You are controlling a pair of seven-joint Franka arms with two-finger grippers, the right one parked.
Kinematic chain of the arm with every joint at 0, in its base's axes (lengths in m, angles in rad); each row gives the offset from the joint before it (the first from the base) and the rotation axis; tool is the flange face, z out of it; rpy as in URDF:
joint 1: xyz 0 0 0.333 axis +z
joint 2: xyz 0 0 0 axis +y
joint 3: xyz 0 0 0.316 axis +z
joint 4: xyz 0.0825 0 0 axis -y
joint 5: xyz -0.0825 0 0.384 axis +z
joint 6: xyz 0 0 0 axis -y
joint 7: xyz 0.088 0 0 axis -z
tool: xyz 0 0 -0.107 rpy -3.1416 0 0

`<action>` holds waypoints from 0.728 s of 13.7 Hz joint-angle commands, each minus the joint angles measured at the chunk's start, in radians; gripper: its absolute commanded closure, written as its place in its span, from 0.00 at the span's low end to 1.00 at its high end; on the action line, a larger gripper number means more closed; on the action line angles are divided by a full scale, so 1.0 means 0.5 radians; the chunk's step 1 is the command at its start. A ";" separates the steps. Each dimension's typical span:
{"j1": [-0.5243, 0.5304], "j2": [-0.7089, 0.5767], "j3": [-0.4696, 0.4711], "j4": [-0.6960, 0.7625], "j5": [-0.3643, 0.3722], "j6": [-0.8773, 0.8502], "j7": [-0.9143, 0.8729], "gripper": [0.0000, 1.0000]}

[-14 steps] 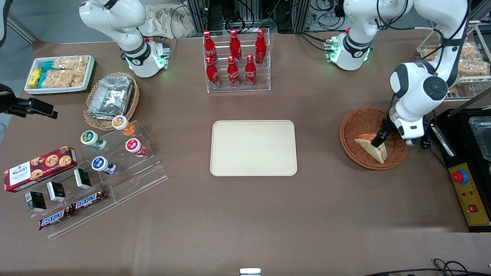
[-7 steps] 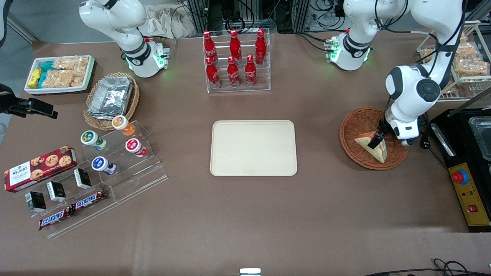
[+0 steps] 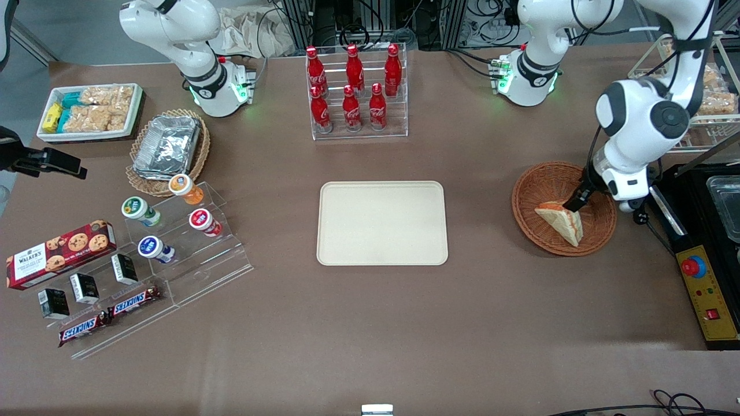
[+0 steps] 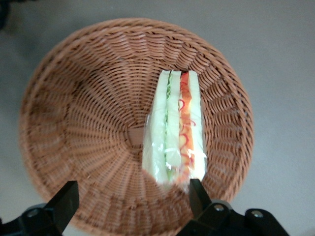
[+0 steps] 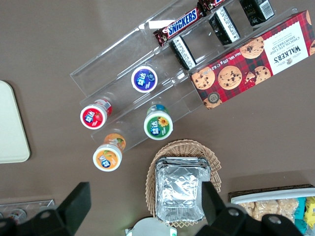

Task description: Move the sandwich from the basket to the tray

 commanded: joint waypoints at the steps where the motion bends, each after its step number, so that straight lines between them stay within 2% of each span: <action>1: 0.002 -0.181 -0.024 0.193 0.056 -0.443 -0.045 0.00; 5: -0.016 -0.184 -0.024 0.794 0.062 -1.143 -0.033 0.00; 8: -0.020 -0.218 -0.027 0.872 0.062 -1.191 -0.039 0.00; 10: -0.020 -0.215 -0.030 0.836 0.062 -1.093 -0.052 0.00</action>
